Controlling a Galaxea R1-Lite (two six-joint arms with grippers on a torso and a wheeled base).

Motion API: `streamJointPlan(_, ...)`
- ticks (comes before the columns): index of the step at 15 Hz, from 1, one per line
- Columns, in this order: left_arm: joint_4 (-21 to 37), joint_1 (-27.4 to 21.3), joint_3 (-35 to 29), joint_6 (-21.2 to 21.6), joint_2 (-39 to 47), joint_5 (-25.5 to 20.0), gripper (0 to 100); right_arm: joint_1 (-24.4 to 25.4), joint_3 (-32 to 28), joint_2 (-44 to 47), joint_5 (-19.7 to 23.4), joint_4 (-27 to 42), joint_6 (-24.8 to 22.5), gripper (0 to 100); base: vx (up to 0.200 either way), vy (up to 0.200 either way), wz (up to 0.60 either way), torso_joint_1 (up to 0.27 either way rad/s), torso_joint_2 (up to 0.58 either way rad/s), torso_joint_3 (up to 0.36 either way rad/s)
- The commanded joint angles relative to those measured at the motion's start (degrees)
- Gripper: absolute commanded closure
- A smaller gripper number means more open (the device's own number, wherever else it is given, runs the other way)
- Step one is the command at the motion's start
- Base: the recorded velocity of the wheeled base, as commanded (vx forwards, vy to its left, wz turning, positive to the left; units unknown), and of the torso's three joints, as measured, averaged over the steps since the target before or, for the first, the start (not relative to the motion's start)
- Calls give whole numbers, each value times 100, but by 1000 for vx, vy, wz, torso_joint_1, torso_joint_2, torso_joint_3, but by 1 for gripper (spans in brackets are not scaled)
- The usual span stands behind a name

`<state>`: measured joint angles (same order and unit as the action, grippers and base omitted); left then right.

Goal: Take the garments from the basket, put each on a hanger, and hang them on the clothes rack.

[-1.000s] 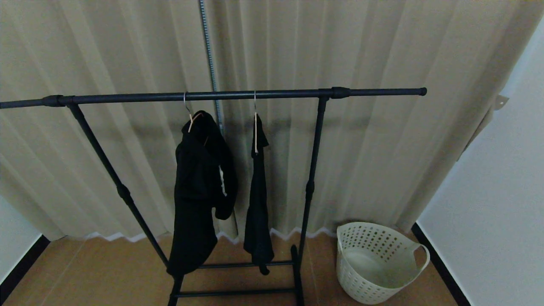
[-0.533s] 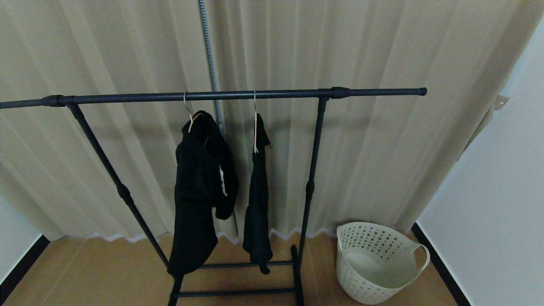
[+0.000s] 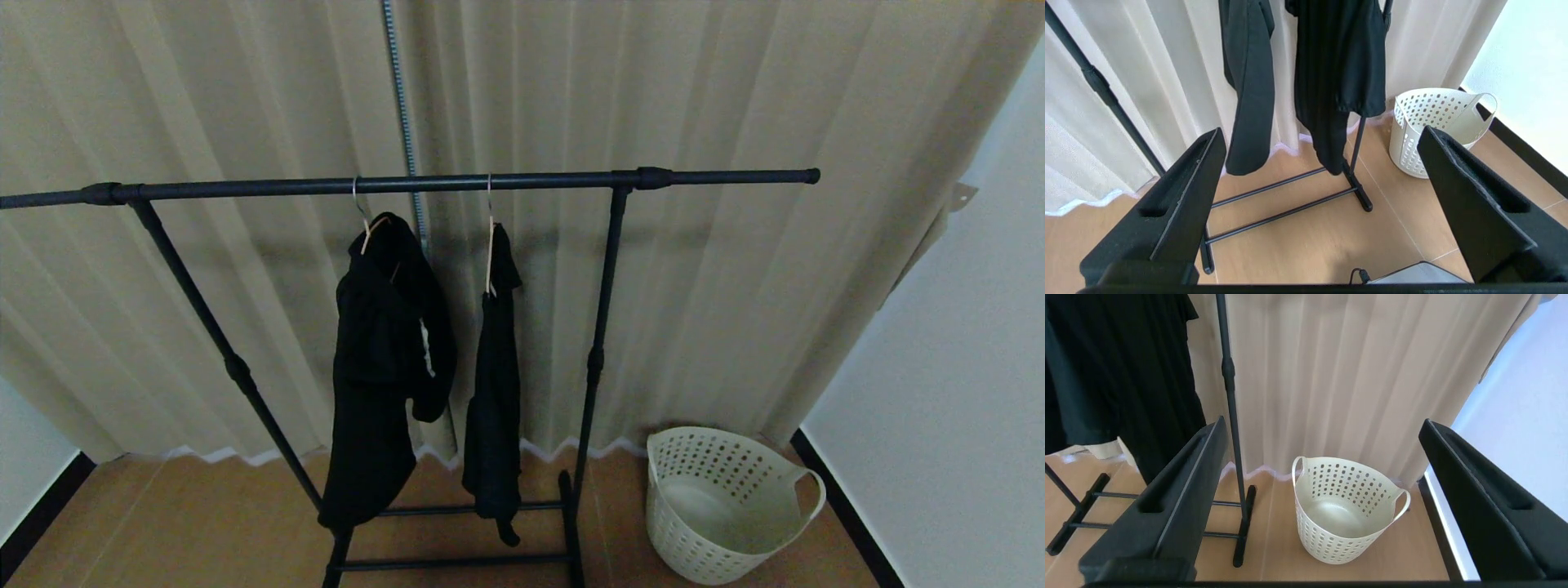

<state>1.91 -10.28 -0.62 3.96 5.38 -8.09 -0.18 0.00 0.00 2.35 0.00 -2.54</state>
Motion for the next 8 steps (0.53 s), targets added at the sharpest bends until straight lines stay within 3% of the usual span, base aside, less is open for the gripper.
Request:
streamJointPlan(1, 2, -1, 1, -1, 16, 1, 0, 1, 0, 9, 2, 0, -1, 0, 0, 0, 0, 0, 0, 0)
streamJointPlan(8, 2, -1, 1, -1, 16, 1, 0, 1, 0, 9, 2, 0, -1, 0, 0, 0, 0, 0, 0, 0)
